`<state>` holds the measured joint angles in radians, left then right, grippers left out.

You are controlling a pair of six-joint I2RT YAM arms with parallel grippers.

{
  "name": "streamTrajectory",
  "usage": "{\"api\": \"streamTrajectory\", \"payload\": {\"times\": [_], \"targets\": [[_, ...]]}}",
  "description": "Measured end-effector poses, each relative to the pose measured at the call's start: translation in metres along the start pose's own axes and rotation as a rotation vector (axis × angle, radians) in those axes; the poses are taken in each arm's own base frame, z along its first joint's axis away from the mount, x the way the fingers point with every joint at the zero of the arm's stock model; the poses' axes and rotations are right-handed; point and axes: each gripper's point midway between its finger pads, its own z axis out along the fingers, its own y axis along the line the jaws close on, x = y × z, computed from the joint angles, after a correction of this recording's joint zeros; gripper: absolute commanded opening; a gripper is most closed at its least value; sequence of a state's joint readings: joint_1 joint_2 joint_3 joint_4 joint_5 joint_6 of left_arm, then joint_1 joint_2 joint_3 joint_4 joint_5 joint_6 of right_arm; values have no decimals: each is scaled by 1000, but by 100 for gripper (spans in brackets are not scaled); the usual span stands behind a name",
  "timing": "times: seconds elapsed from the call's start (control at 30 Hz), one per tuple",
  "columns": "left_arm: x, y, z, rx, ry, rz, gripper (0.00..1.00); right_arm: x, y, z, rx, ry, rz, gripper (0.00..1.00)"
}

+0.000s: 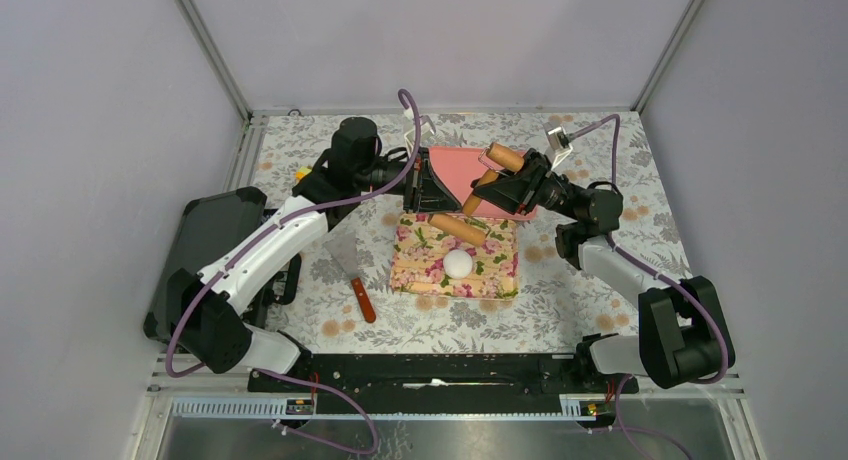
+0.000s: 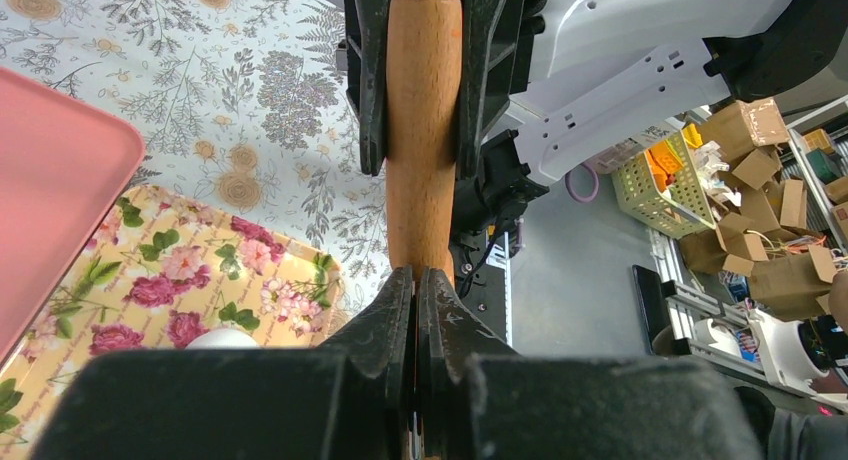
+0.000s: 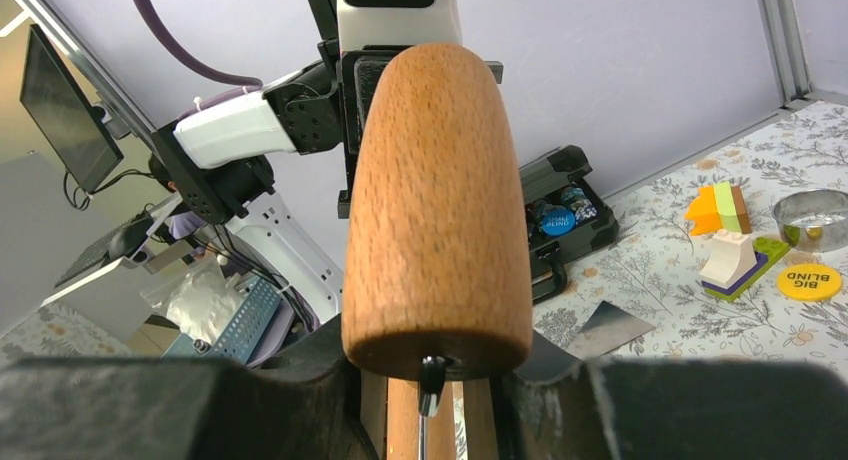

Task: Roll out the dumpling wrappers from the dough
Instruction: Pick up the rolling pin from the center of the board.

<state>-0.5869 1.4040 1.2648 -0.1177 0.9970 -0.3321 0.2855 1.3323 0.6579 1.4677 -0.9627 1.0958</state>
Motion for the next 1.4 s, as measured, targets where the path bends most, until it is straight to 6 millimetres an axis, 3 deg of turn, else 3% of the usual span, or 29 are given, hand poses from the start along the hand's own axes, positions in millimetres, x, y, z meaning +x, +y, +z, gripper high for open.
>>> {"api": "streamTrajectory", "payload": {"times": [0.1, 0.27, 0.43, 0.73, 0.9, 0.97, 1.07, 1.1, 1.2, 1.3, 1.4], "targets": [[1, 1, 0, -2, 3, 9, 0, 1, 0, 0, 0, 6, 4, 17], [1, 0, -1, -2, 3, 19, 0, 0, 3, 2, -12, 26, 0, 19], [-1, -3, -2, 0, 0, 37, 0, -1, 4, 3, -23, 36, 3, 32], [-1, -3, -2, 0, -2, 47, 0, -3, 4, 4, -23, 44, 44, 38], [0, -1, -2, -10, 0, 46, 0, -5, 5, 4, -26, 39, 58, 48], [2, 0, -2, -15, 6, 38, 0, -8, 8, 5, -33, 34, 51, 47], [7, 2, -2, -18, 16, 24, 0, -10, 9, 5, -37, 29, 43, 27], [8, 1, -2, -16, 19, 21, 0, -10, 8, 5, -37, 29, 37, 25], [8, -1, -1, -9, 20, 24, 0, -10, 7, 4, -33, 32, 43, 38], [8, -1, -1, -10, 20, 23, 0, -10, 7, 4, -34, 32, 40, 40], [8, 0, -1, -11, 20, 20, 0, -9, 8, 4, -36, 38, 36, 56]]}}
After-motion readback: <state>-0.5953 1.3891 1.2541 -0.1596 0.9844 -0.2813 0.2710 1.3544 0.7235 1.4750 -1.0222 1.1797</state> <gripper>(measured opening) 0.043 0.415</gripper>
